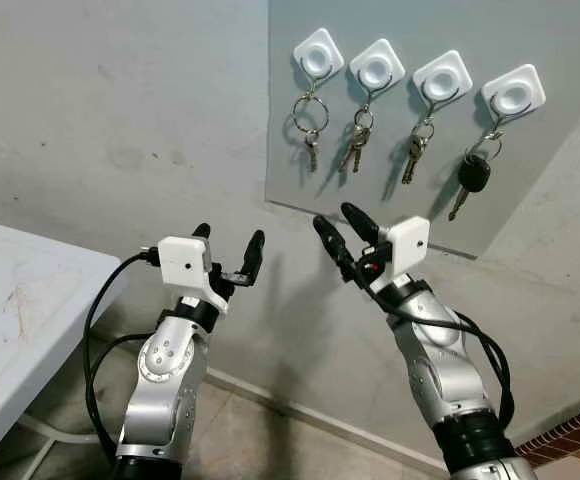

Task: Hang keys on a hook

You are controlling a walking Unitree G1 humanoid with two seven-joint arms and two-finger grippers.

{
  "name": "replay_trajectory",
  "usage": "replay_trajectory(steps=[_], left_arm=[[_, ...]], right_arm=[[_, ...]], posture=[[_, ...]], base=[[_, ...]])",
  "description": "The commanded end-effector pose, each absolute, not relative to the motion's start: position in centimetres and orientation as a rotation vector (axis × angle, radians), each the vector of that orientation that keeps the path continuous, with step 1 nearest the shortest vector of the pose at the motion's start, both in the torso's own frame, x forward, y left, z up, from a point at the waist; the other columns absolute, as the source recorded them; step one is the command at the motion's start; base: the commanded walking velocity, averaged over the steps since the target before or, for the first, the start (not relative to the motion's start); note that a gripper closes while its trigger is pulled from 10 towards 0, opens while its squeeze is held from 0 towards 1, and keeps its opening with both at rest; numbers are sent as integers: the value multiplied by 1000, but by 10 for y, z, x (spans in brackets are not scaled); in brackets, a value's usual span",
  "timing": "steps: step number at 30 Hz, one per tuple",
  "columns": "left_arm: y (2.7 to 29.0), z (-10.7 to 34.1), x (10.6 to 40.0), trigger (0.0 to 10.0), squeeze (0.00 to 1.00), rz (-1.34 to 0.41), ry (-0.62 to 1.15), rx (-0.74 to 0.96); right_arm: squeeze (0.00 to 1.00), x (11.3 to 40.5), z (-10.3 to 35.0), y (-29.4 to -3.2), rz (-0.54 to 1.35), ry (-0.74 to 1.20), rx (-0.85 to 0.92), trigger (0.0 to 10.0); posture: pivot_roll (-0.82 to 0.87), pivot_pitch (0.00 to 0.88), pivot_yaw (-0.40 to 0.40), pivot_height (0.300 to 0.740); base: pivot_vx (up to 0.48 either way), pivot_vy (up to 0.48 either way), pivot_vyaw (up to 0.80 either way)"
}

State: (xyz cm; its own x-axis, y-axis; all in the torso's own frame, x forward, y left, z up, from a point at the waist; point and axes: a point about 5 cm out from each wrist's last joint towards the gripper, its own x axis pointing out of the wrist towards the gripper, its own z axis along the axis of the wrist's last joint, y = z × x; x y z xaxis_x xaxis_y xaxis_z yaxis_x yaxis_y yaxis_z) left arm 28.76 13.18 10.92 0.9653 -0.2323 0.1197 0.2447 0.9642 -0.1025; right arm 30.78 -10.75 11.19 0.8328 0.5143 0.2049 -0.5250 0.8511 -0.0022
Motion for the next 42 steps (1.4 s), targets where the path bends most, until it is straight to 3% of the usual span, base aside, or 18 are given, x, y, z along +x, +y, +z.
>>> replay_trajectory(steps=[1,5,17,42], left_arm=[[138,89,285,10000,0,-220,-49,-108],[144,63,284,10000,0,-188,22,-135],[157,4,274,10000,0,-194,269,-3],[168,-65,211,10000,0,3,687,-104]], right_arm=[[0,303,92,-120,518,-135,33,10000],[0,296,68,-131,485,-47,3,10000],[0,264,-3,-188,245,300,-62,10000],[0,173,-82,-203,3,851,-22,10000]], posture=[[6,7,-18,740],[6,0,-15,740],[-21,0,11,740],[-31,0,13,740]], base=[[0,0,0],[0,0,0],[0,0,0],[0,0,0]])
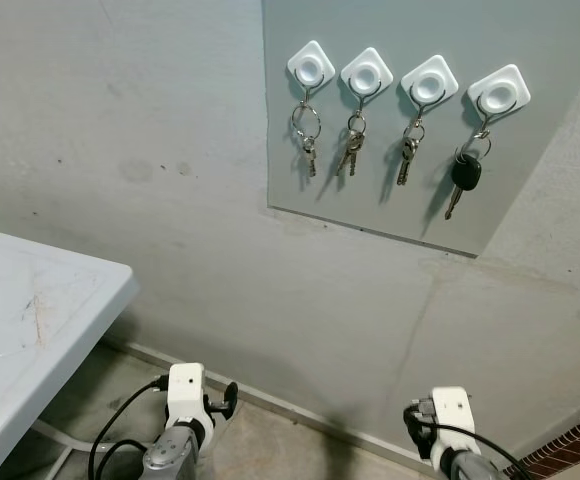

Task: Hang keys on a hook

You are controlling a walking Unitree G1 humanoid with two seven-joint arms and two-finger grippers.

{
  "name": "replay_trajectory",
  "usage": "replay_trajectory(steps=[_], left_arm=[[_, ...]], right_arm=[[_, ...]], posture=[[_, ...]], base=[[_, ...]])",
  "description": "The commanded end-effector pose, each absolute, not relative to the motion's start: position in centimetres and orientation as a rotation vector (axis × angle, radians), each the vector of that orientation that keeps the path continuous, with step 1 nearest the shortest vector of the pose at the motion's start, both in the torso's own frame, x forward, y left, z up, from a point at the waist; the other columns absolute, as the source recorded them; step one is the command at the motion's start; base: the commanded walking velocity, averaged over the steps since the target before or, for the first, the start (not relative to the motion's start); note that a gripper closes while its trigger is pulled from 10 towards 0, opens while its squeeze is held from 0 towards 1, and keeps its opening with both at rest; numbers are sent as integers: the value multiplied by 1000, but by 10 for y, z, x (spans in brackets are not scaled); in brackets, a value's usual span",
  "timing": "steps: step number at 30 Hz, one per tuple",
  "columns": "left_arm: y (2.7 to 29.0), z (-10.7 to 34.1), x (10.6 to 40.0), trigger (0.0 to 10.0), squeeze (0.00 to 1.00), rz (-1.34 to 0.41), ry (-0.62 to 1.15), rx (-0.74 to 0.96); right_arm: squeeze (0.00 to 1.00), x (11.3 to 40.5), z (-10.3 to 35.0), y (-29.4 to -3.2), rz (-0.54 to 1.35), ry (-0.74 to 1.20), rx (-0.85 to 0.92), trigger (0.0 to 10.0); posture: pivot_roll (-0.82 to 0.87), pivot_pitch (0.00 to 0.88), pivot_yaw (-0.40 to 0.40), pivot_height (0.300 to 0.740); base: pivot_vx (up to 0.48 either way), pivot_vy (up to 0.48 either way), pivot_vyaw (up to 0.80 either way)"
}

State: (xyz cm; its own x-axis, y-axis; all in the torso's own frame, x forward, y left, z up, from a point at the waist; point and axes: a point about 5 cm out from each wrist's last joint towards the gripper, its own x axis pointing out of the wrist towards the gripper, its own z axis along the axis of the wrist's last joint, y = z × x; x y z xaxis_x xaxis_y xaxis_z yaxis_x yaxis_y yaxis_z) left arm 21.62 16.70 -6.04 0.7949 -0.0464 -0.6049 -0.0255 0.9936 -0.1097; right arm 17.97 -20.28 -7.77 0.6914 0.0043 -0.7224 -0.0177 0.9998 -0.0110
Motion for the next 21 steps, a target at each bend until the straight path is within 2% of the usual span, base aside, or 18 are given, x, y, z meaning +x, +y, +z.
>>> replay_trajectory(steps=[1,9,13,18,21], left_arm=[[168,-66,209,10000,0,3,699,-98],[170,-78,190,10000,0,3,790,-42],[168,-78,190,10000,0,9,789,-63],[157,-77,192,10000,0,-67,774,-35],[158,-78,189,10000,0,-70,784,-28]], right_arm=[[0,170,-83,-203,0,864,-27,10000],[0,155,-92,-200,16,942,-63,10000],[0,151,-94,-197,23,973,-77,10000],[0,148,-97,-191,56,996,-89,10000],[0,147,-97,-188,61,1003,-84,10000]], posture=[[-35,0,15,740],[-47,0,24,740],[-45,0,25,740],[-40,0,26,740],[-41,0,28,740]], base=[[0,0,0],[0,0,0],[0,0,0],[0,0,0],[0,0,-658]])
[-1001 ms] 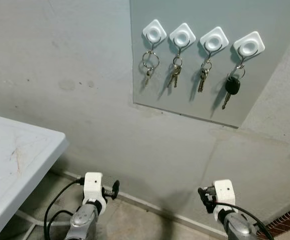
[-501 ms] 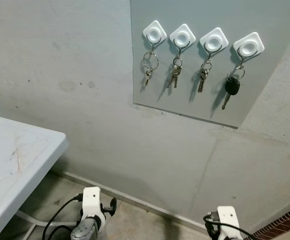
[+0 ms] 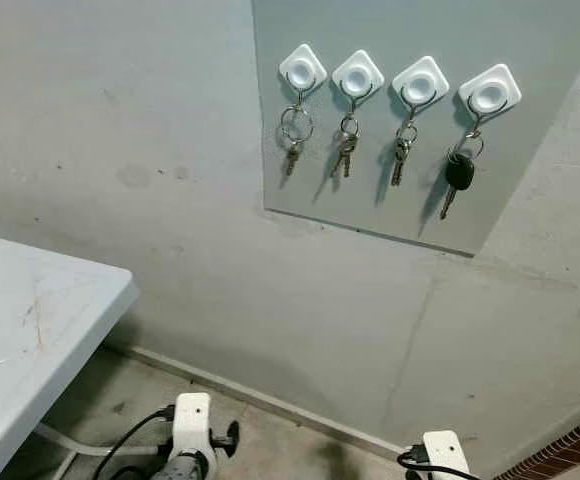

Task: Hang keys on a hook

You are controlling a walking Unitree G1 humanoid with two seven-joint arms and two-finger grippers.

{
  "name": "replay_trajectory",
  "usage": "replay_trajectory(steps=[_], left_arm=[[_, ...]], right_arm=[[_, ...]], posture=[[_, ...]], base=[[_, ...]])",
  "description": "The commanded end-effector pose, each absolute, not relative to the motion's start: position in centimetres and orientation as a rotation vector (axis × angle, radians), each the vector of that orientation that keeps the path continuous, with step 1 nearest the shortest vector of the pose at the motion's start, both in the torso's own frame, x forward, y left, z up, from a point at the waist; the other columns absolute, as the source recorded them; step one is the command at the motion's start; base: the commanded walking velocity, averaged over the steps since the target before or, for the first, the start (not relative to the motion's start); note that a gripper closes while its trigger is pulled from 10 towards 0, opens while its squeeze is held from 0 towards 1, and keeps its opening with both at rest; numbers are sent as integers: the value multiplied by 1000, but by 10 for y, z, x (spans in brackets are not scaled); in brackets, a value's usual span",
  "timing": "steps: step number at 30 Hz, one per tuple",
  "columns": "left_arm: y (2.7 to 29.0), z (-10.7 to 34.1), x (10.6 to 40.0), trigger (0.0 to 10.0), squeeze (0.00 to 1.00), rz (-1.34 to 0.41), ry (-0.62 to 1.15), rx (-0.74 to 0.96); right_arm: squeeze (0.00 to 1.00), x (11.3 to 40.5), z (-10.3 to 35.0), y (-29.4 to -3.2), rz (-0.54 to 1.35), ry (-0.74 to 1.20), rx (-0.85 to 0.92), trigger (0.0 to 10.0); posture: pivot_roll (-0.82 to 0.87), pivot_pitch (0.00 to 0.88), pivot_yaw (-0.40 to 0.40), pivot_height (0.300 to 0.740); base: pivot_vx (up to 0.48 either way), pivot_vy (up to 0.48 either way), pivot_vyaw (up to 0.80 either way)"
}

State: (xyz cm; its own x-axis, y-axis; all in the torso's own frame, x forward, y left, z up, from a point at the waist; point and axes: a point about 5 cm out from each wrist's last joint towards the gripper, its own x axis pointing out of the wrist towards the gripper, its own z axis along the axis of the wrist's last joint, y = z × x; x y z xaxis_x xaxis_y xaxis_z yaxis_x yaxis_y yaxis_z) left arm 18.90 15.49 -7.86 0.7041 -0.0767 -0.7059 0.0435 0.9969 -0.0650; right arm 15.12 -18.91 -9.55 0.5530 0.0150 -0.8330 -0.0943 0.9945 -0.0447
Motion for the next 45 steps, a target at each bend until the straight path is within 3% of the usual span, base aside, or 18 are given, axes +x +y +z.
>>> replay_trajectory(steps=[1,41,45], left_arm=[[159,-79,188,10000,0,-63,791,-27],[157,-82,185,10000,0,-67,825,-11],[156,-82,184,10000,0,-76,828,-1]], right_arm=[[0,147,-98,-188,61,1003,-83,10000],[0,132,-103,-193,32,1057,-98,10000],[0,132,-103,-193,33,1058,-100,10000]], posture=[[-42,0,29,740],[-60,0,32,740],[-61,0,33,740]], base=[[0,0,-781],[0,0,-763],[0,-442,-750]])
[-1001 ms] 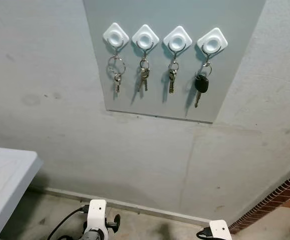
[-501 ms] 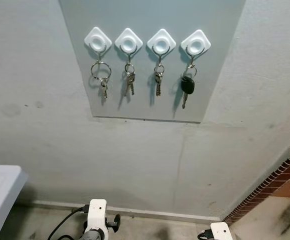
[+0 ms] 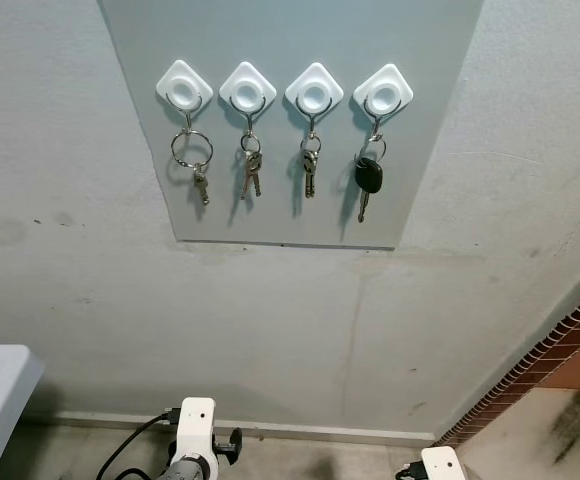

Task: Hang keys on a hook

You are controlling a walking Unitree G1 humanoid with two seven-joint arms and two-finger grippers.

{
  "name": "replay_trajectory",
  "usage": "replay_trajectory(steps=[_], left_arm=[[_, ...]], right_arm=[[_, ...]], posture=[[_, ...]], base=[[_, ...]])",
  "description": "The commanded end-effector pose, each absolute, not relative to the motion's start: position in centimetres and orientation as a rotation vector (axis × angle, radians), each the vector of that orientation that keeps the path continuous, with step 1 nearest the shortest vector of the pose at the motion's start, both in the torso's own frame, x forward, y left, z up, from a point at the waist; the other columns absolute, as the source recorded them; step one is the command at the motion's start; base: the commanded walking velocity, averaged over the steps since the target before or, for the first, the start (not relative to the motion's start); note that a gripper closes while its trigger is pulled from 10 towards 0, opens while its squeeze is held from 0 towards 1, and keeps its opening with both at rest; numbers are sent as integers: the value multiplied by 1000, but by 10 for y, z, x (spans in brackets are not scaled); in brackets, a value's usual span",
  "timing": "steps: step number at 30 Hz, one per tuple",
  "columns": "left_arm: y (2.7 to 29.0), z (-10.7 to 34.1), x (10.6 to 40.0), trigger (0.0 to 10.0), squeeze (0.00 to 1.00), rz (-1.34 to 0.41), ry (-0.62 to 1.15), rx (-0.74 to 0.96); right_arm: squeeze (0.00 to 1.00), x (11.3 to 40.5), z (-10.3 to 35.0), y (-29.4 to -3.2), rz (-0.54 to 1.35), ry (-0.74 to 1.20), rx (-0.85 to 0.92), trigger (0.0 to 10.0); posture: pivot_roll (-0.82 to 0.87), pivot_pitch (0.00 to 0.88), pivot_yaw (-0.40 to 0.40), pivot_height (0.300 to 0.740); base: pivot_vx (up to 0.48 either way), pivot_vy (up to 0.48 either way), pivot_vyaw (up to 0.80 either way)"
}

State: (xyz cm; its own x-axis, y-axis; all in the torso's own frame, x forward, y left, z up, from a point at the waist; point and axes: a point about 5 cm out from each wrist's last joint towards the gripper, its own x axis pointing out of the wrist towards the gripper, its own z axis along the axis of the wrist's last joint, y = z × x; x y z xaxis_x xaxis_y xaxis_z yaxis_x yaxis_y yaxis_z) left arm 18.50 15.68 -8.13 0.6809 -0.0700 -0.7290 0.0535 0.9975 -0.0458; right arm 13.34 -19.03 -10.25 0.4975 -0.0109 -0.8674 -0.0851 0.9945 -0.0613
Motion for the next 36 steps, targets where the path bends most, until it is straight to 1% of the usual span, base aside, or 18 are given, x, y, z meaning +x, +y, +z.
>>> replay_trajectory(steps=[1,4,8,36], left_arm=[[156,-82,184,10000,0,-77,828,-1],[156,-82,184,10000,0,-83,828,-3],[157,-83,183,10000,0,-60,837,-20],[161,-82,184,10000,0,-46,837,-24]], right_arm=[[0,132,-103,-193,34,1058,-100,10000],[0,132,-103,-193,34,1060,-101,10000],[0,131,-103,-192,32,1063,-100,10000],[0,127,-105,-194,5,1078,-76,10000]], posture=[[-61,0,33,740],[-61,0,33,740],[-62,0,33,740],[-57,0,29,740]], base=[[0,-480,-750],[0,-437,-750],[0,0,-750],[0,0,-744]])
